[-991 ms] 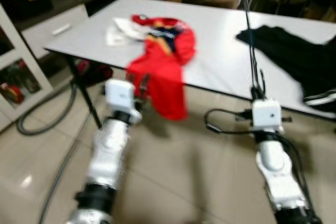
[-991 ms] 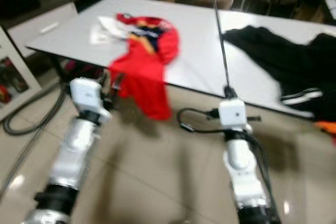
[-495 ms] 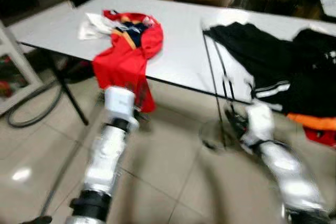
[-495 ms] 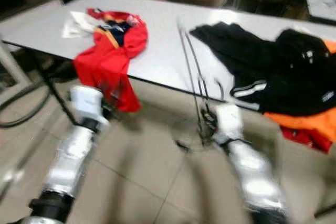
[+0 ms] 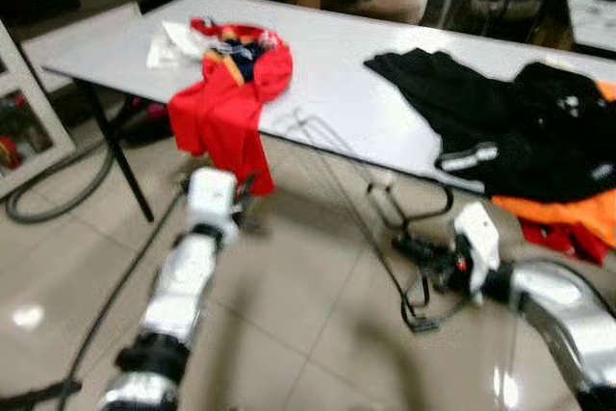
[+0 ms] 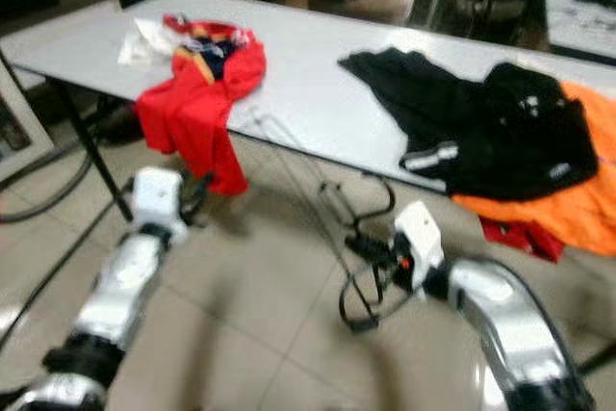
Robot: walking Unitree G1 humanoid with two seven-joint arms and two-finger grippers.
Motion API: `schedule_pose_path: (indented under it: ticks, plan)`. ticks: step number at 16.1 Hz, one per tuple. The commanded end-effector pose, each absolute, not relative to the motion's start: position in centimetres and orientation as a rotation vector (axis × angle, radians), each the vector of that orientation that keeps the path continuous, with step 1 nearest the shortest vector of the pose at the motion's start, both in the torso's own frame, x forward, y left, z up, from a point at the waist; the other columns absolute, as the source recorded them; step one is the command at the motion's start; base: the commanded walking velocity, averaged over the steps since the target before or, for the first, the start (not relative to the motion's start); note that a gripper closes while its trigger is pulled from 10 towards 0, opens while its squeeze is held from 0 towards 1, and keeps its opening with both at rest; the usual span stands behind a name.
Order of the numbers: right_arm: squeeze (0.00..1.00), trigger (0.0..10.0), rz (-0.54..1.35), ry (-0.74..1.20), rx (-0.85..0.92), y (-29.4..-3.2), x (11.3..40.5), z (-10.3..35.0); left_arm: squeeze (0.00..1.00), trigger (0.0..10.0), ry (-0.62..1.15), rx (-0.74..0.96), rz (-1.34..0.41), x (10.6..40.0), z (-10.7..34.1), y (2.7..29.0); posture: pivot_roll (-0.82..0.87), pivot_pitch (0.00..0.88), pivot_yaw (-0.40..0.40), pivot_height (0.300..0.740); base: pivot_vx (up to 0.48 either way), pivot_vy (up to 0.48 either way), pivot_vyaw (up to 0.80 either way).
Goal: Hang hanger
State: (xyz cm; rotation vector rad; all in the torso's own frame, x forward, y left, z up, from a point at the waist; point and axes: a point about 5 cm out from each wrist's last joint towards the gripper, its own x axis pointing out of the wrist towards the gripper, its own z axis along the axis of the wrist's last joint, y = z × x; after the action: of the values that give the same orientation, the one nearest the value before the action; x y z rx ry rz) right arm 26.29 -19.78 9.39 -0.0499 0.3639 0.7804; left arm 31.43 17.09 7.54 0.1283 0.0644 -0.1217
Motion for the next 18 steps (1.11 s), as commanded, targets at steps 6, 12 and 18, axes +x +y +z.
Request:
schedule_pose_path:
  ticks: [6, 12, 18]
  plan:
    - [0.00, 0.0, 0.532, 0.369, 0.121, -15.7, 27.7, 5.2, 0.00, 10.0, 0.054, 0.049, -0.077, 30.4, 6.8, 17.1, -0.05, 0.000, 0.006, 0.740, 0.000, 0.000, 0.00]
    - [0.00, 0.0, 0.659, 0.371, 0.091, -13.1, 27.7, 4.5, 0.00, 10.0, 0.019, 0.028, -0.023, 29.2, 7.0, 18.2, 0.00, 0.000, -0.028, 0.740, 0.000, -0.240, 0.60]
    - [0.00, 0.0, 0.691, 0.381, 0.120, -12.9, 27.9, 3.9, 0.00, 10.0, 0.050, 0.067, 0.019, 28.5, 6.4, 18.5, 0.02, 0.000, -0.035, 0.740, 0.000, 0.000, 0.57]
